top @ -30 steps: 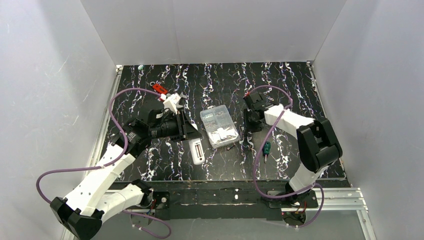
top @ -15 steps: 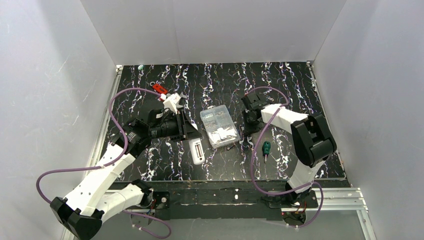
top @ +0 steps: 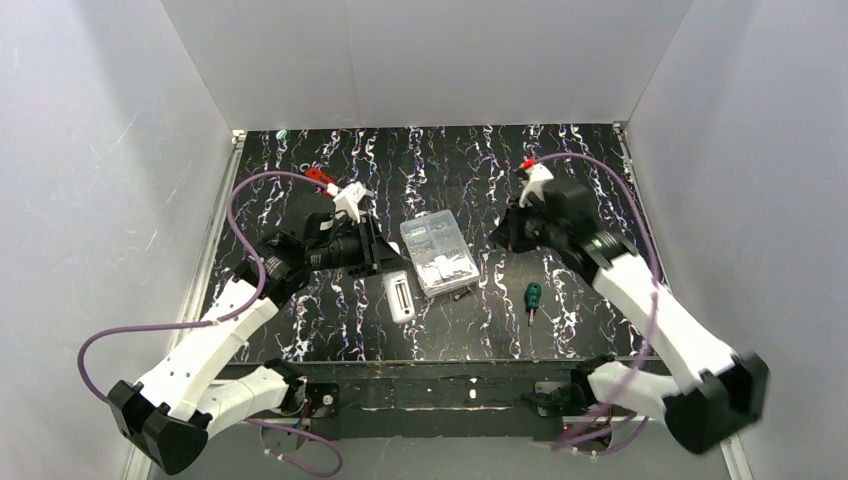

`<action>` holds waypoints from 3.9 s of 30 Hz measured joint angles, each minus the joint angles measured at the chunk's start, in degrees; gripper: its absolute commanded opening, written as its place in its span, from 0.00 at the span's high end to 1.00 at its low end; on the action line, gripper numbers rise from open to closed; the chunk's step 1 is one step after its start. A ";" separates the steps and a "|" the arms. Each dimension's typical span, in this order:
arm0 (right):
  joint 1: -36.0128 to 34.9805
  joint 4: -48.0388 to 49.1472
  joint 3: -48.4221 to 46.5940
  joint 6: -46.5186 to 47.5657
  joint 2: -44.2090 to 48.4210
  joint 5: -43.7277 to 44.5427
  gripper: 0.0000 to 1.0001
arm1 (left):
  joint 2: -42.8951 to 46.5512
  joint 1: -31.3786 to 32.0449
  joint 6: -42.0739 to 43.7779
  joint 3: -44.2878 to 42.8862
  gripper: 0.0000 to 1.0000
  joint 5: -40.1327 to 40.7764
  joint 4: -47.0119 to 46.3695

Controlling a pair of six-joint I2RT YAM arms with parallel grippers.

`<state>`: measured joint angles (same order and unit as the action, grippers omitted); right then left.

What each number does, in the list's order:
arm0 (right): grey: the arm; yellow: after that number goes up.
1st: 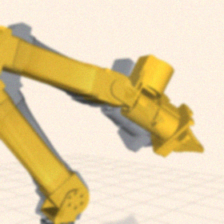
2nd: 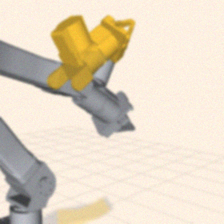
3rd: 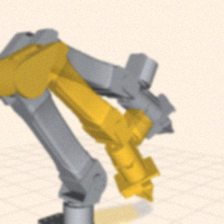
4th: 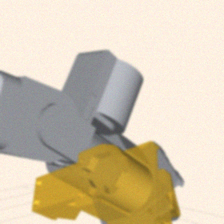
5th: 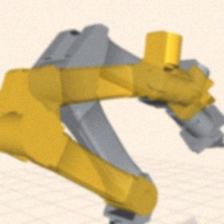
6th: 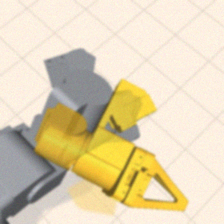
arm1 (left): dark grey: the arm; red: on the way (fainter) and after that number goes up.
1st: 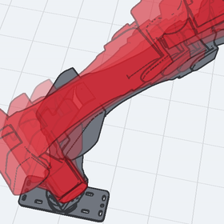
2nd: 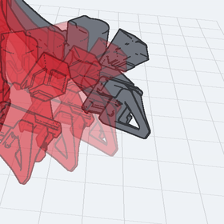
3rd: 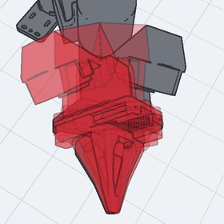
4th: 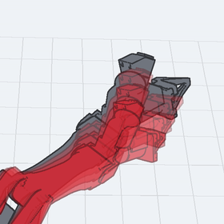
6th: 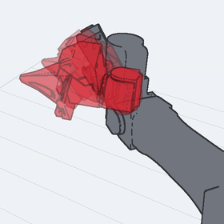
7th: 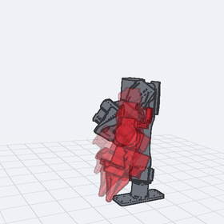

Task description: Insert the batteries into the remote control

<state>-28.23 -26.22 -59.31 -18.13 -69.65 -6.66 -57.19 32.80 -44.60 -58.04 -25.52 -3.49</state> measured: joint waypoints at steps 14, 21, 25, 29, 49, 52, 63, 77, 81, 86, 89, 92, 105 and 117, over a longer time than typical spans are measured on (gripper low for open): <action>-1.11 29.57 13.44 5.70 33.07 -34.82 0.99 | -0.94 0.00 -0.98 -6.08 1.00 1.53 -2.40; -1.16 32.59 12.48 6.93 31.78 -47.43 0.99 | -2.43 -0.02 -2.78 -6.71 1.00 -2.43 -12.81; -1.29 34.25 11.10 7.28 31.74 -51.82 0.99 | -2.34 0.00 -3.45 -5.68 1.00 -5.14 -19.10; -1.46 35.34 9.46 7.41 31.39 -52.57 0.99 | -2.23 0.00 -4.02 -4.26 1.00 -8.11 -25.99; -3.50 29.53 3.45 7.63 27.36 -39.76 0.99 | -0.50 -0.02 1.86 -9.16 1.00 -17.16 -30.58; -3.85 29.59 3.45 6.49 27.08 -38.42 0.99 | 0.48 0.00 5.66 -10.47 1.00 -17.53 -27.21; -16.26 27.32 -0.44 11.52 21.27 -27.91 0.99 | -0.02 0.39 11.45 -12.70 1.00 -10.60 -15.52; -25.97 31.58 -0.44 11.74 13.40 -11.58 0.99 | 0.79 1.18 -0.44 -7.32 1.00 5.22 -15.13; -26.51 30.67 -0.63 11.17 10.69 -9.25 0.99 | 0.79 1.18 -3.96 -6.05 1.00 7.21 -15.41; -26.56 29.40 -0.90 9.97 9.33 -7.32 0.99 | 0.92 1.18 -5.31 -6.05 1.00 9.22 -15.21; -26.56 29.11 -1.51 9.14 8.63 -6.08 0.99 | 0.92 1.18 -5.57 -6.05 1.00 10.05 -15.04; -26.60 29.11 -1.77 8.44 8.15 -4.90 0.99 | 0.92 1.18 -5.55 -6.05 1.00 10.67 -14.91; -26.69 29.49 -1.77 5.25 7.15 -3.08 0.99 | 0.90 1.18 -5.57 -6.03 1.00 12.02 -14.01; -26.71 29.79 -1.77 4.35 6.29 -3.76 0.99 | 0.90 1.18 -6.64 -5.90 1.00 12.22 -14.64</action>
<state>-54.94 3.57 -61.08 -13.78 -63.35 -10.41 -56.29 33.98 -51.24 -63.94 -13.30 -18.13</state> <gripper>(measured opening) 0.111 0.255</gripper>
